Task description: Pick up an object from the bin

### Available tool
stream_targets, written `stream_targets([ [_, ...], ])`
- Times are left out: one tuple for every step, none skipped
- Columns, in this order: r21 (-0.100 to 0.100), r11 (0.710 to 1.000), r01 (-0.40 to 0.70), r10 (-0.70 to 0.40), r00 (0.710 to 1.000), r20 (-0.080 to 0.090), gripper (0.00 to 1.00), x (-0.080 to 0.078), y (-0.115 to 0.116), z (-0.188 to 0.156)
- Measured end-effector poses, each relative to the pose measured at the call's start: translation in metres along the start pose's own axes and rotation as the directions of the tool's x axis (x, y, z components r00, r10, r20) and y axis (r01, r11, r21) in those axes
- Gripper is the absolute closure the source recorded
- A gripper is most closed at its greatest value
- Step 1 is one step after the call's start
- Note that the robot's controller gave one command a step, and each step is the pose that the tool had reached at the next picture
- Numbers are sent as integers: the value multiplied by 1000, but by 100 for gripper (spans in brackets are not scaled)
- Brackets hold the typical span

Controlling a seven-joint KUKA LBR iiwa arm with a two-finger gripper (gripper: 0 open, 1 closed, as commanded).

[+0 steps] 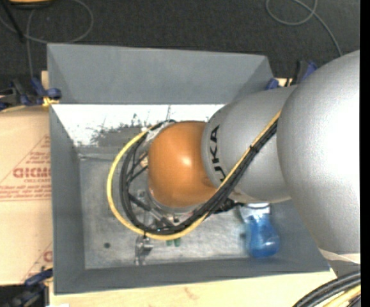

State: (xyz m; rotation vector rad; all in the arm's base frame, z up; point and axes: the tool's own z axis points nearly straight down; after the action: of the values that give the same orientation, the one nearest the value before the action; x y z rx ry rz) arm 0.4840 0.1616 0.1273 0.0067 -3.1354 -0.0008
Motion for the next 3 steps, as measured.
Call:
stream_targets([
  [-2,1000,-4,4,1000,7,0,-2,0,-4],
  [1,999,48,-48,999,13,0,-51,-71,38],
  [-1,998,-70,70,998,9,0,-116,-93,-15],
])
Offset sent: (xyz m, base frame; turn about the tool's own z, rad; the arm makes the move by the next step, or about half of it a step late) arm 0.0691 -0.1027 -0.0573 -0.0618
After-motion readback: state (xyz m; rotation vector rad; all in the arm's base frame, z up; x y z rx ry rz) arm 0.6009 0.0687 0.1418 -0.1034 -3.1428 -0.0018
